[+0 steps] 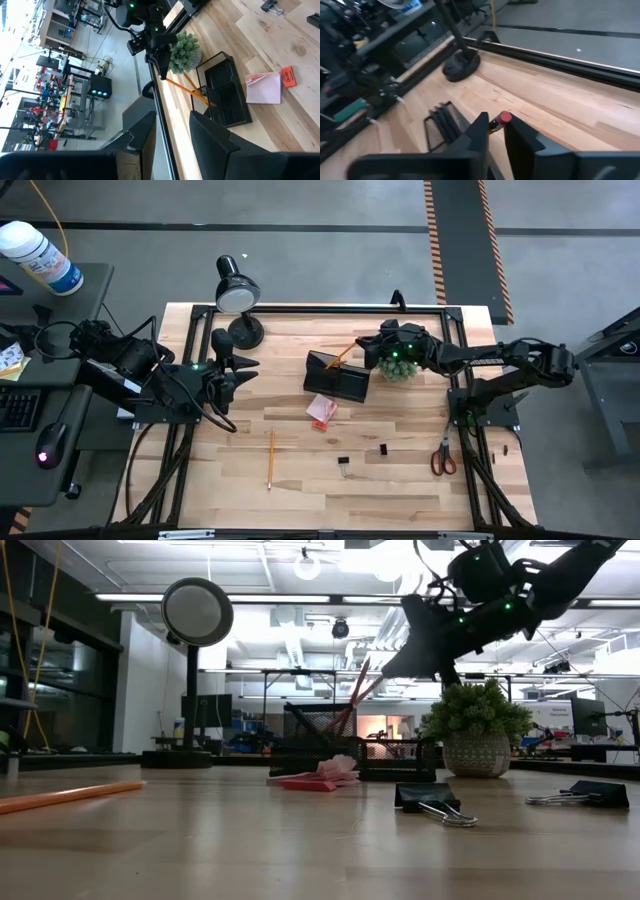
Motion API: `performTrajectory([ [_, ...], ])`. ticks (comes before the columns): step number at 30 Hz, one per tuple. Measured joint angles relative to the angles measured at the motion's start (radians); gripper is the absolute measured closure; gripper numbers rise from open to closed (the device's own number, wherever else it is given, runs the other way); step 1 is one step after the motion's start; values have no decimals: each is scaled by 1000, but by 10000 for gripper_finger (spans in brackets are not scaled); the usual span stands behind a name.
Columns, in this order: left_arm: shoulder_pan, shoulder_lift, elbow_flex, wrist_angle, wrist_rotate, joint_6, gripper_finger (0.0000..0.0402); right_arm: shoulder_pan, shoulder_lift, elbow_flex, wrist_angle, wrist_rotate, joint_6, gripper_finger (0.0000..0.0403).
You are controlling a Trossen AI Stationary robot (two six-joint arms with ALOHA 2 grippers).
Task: Pick and place office supplies into organizer
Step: Put the right orange pencil into the black desk organizer
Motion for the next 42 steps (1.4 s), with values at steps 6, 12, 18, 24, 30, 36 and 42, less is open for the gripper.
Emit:
performTrajectory([
  [6, 0, 0, 0, 0, 0, 0, 295, 0, 0, 1, 38, -39, -25, 386],
  [12, 0, 0, 0, 0, 0, 0, 295, 11, 0, 1, 66, -37, -60, 389],
  [18, 0, 0, 0, 0, 0, 0, 296, 36, 0, 0, 117, -49, -93, 391],
  [24, 0, 0, 0, 0, 0, 0, 295, 67, 0, 0, 147, -63, -103, 392],
  [30, 0, 0, 0, 6, -7, 16, 295, 99, 1, 6, 143, -9, -157, 392],
  [36, 0, 0, 0, 28, -18, 23, 295, 141, 1, 130, 4, 46, -241, 392],
  [42, 0, 0, 0, 28, -19, 23, 295, 191, 51, 299, -306, 172, -280, 392],
])
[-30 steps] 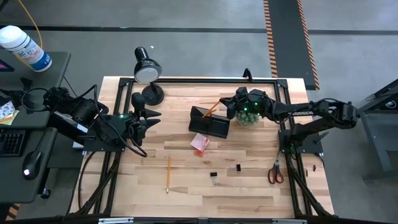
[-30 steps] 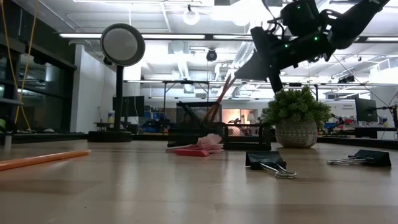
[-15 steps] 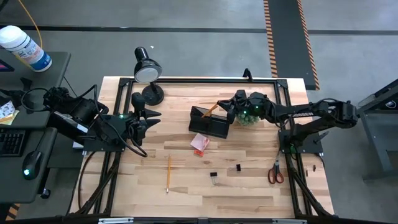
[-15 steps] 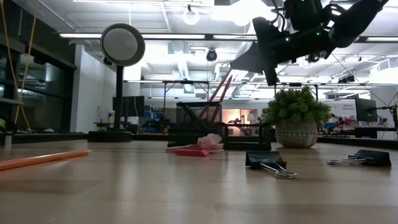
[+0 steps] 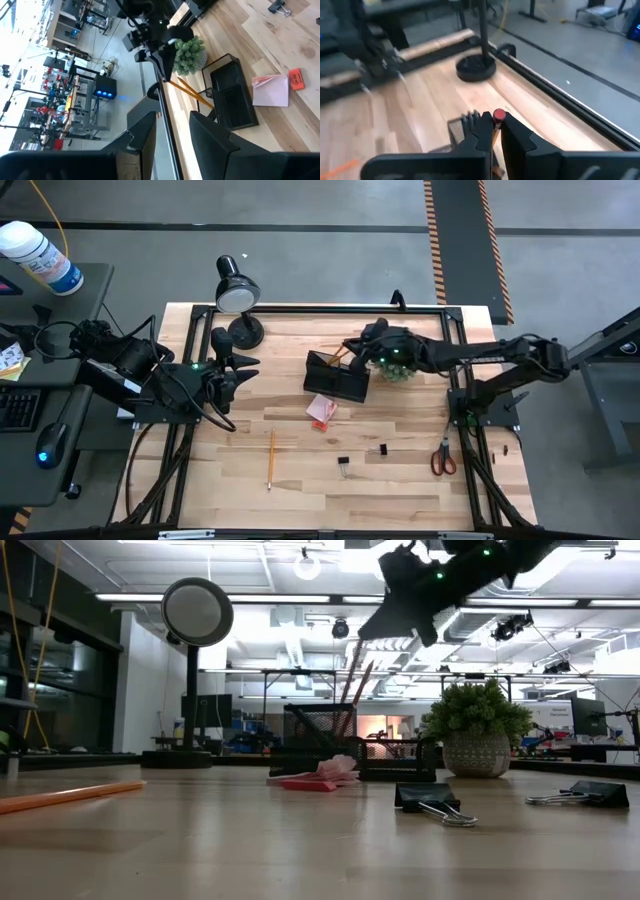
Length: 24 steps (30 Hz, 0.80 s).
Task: Pick and place office supplies into organizer
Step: Put the right orange pencil into the black desk organizer, then put the orange pencil into the black desk organizer
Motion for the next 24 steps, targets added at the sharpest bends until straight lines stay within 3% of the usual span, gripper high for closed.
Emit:
performTrajectory([
  [14, 0, 0, 0, -8, 1, 0, 295, 19, 390, 373, -209, -33, -54, 388],
  [24, 0, 0, 0, -16, 4, -8, 296, 24, 460, 599, -400, -70, -62, 302],
])
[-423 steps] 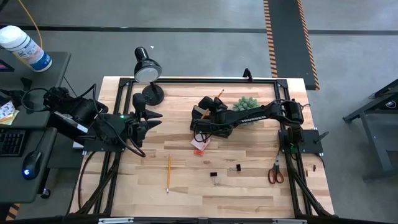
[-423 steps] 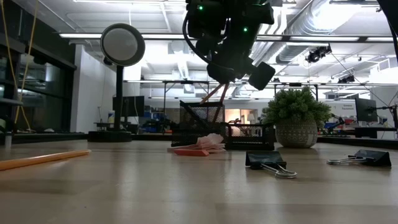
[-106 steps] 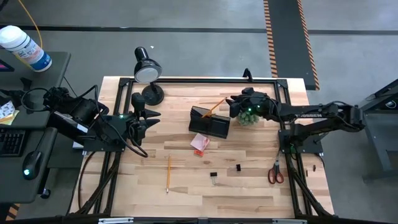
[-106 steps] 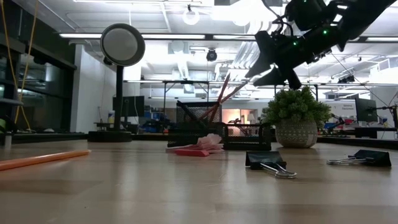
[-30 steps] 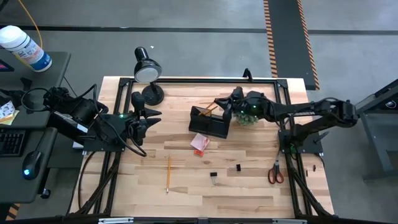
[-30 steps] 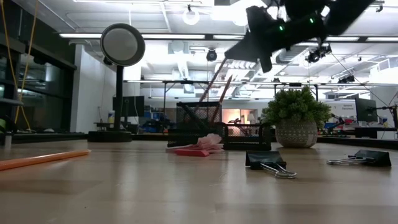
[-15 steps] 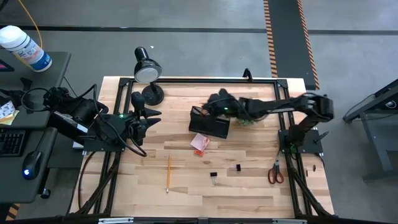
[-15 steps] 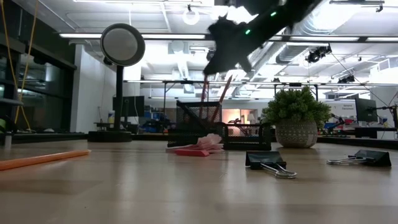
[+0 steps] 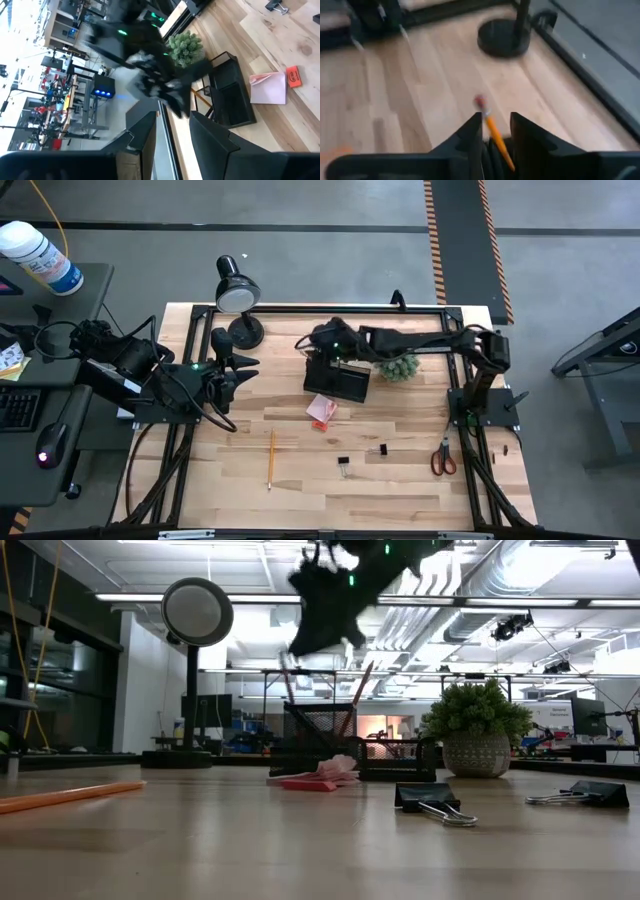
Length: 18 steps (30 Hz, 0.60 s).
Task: Pick and place office supplies into organizer
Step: Put the orange pencil into the black desk organizer
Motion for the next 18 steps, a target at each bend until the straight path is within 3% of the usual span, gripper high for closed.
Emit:
performTrajectory([
  [7, 0, 0, 0, -15, 18, -1, 295, 38, 4, 124, -222, 68, -19, 267],
  [13, 0, 0, 0, -57, 19, -28, 295, 135, 2, 169, -358, 40, -23, 266],
  [18, 0, 0, 0, -146, 64, -96, 295, 266, 2, 172, -363, 4, -25, 273],
])
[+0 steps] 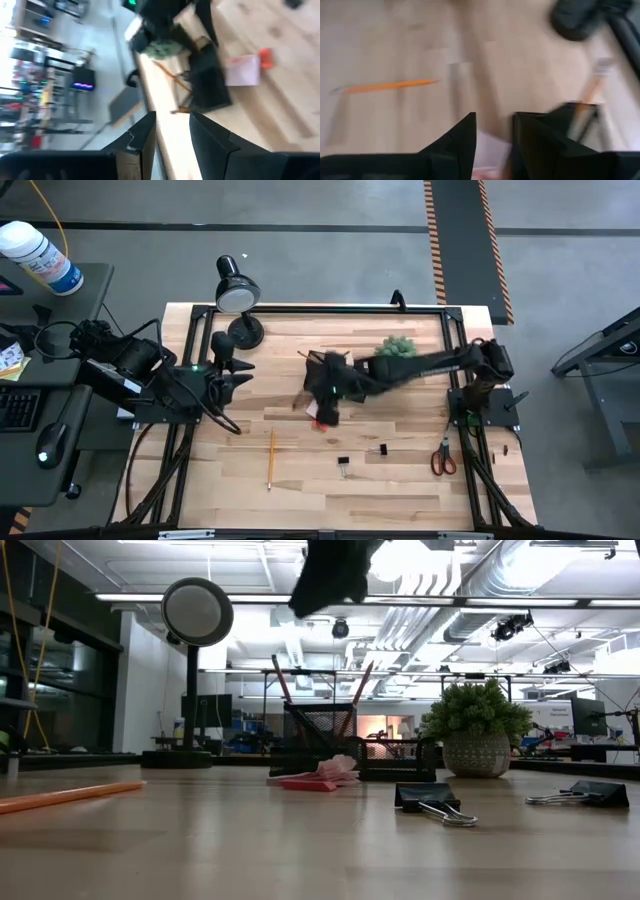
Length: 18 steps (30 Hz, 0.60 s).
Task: Pick and place office supplies into organizer
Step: Put the orange pencil into the black desk organizer
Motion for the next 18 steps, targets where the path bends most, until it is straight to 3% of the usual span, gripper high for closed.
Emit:
performTrajectory([
  [5, -1, -2, -21, -66, 172, -99, 296, 133, 2, 0, -3, 37, -36, 274],
  [11, -1, 10, -159, -42, 413, -175, 295, 261, 3, 0, -9, 175, -42, 274],
  [18, -1, 81, -342, 16, 457, -192, 295, 345, 3, 0, -116, 301, 14, 274],
])
